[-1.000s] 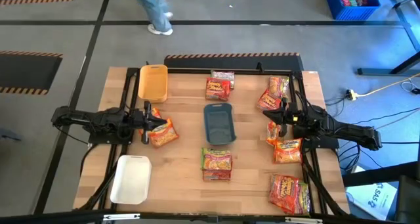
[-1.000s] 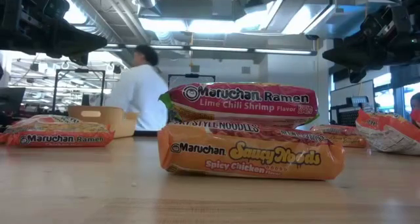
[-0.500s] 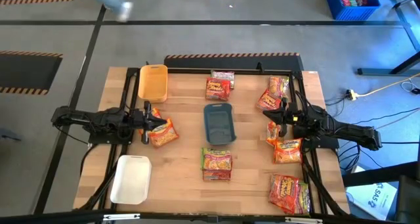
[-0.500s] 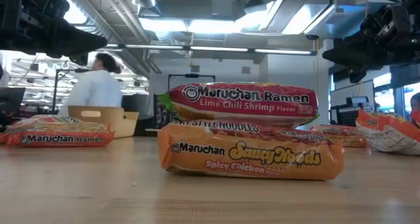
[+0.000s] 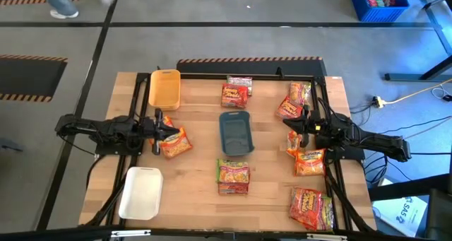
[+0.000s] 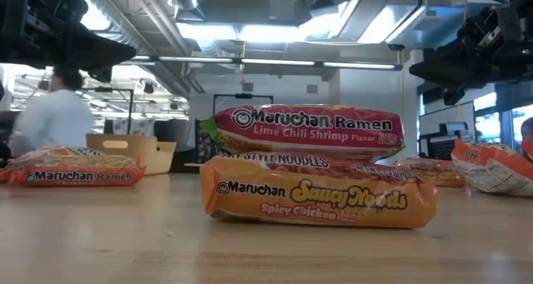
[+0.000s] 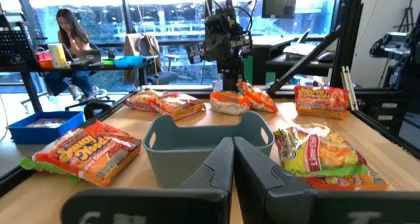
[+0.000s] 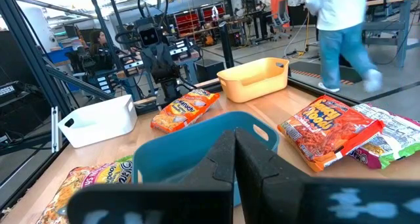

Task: Sort Maruchan noodles
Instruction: Put the green noodle pack into the blue bin

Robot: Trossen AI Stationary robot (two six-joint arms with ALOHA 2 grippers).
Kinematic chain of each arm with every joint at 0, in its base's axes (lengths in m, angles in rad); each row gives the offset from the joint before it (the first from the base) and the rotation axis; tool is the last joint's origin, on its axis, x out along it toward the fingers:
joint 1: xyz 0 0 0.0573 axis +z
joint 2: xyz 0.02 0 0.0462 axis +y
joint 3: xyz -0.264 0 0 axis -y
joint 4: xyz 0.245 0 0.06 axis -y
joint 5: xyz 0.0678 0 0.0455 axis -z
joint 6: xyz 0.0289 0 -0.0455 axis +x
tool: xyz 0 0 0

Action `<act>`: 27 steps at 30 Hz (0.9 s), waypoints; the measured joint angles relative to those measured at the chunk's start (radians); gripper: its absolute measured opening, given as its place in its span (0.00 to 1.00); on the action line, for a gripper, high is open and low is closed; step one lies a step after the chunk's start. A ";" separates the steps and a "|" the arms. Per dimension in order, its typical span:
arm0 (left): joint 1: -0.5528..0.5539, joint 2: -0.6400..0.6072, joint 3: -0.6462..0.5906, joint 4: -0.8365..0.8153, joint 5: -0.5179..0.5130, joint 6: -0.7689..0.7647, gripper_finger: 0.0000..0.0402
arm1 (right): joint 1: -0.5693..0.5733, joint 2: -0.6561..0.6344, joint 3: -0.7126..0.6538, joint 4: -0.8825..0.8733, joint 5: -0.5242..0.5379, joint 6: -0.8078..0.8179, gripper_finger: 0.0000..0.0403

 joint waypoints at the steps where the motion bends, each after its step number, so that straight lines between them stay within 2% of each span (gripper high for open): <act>1: 0.000 0.000 0.000 0.011 0.000 0.000 0.02 | 0.000 0.000 0.000 0.000 0.000 0.000 0.00; 4: 0.000 0.000 0.000 0.051 0.000 -0.014 0.02 | 0.000 0.000 0.000 0.000 0.000 0.000 0.00; 8: 0.000 0.000 0.000 0.152 -0.003 -0.124 0.02 | 0.000 0.000 0.000 0.000 0.000 0.000 0.00; 15: 0.000 0.000 0.000 0.351 -0.004 -0.152 0.02 | 0.000 0.000 0.000 0.000 0.000 0.000 0.00; 19: 0.000 0.014 0.000 0.389 -0.004 -0.143 0.02 | 0.000 0.000 0.000 0.001 0.000 0.000 0.00; 22: 0.000 0.054 0.000 0.433 -0.004 -0.158 0.01 | 0.000 0.000 0.000 0.011 0.015 0.000 0.00; 27: 0.000 0.184 0.000 0.557 -0.004 -0.198 0.00 | 0.000 0.000 0.000 0.030 0.122 -0.001 0.00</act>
